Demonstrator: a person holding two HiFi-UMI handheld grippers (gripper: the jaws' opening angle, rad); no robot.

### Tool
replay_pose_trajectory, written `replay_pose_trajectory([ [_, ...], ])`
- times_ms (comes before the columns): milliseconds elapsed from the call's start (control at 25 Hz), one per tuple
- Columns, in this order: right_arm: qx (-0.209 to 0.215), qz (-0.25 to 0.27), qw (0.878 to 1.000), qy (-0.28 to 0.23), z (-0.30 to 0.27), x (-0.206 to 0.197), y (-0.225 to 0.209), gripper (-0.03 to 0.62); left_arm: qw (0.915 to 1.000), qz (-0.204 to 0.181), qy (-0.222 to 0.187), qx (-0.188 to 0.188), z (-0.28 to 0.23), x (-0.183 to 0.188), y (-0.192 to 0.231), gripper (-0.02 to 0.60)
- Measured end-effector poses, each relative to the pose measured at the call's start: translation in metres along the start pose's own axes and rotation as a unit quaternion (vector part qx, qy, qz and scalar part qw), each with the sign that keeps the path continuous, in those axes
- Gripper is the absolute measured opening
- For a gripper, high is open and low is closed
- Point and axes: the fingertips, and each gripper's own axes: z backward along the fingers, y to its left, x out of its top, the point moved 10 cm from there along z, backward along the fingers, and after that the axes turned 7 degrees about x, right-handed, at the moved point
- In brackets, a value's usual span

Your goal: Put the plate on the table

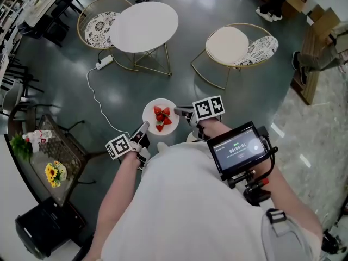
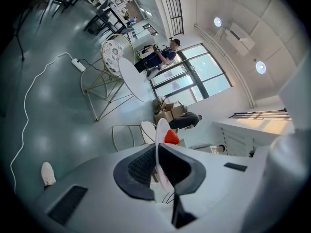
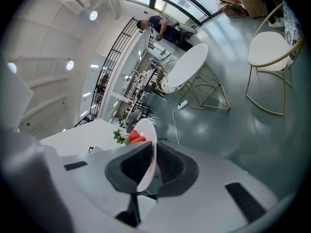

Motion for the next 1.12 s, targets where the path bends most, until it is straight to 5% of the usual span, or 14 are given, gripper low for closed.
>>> replay_pose_trajectory([
  [1120,0.000,-0.001,1.000,0.010,-0.0052,-0.0034,-0.0013,0.023,0.9999,0.000,-0.004,0.013,0.0049,-0.0039,0.0028,0.018],
])
